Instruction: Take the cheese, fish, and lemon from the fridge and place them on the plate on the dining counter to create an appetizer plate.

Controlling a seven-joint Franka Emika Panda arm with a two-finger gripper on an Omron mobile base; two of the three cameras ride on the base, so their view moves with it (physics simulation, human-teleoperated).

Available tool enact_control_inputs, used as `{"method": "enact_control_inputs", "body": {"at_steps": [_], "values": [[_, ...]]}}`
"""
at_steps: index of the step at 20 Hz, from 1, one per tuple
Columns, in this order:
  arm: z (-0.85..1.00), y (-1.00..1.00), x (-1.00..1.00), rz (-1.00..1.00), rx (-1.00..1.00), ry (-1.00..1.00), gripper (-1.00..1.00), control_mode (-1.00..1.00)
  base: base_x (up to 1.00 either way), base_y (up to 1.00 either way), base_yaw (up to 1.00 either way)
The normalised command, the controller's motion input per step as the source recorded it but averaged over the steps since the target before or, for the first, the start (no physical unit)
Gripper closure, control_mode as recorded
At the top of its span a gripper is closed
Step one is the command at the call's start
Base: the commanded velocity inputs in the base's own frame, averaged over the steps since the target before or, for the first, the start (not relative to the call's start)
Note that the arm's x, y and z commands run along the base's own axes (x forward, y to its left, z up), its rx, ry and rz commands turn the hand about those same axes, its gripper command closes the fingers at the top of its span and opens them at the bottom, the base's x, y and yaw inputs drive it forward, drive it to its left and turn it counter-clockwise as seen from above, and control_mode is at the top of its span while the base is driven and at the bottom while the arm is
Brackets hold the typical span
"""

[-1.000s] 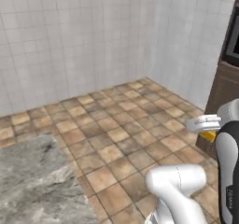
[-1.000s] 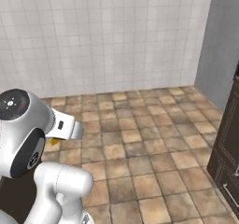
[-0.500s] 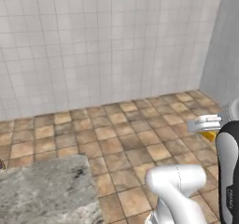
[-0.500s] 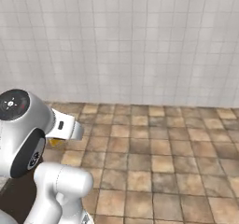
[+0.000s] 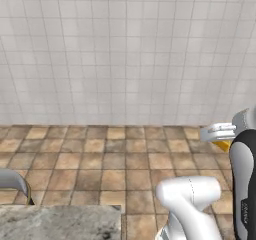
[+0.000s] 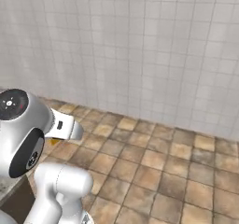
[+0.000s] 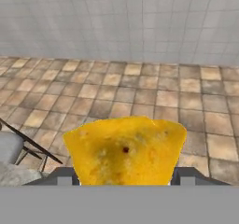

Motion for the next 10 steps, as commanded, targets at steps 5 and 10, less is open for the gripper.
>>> {"method": "enact_control_inputs", "body": {"at_steps": [5,10], "values": [[0.0,0.0,0.0,0.0,0.0,0.0,1.0,1.0,1.0,-0.4,0.57],[0.0,0.0,0.0,0.0,0.0,0.0,1.0,1.0,1.0,-0.4,0.63]]}}
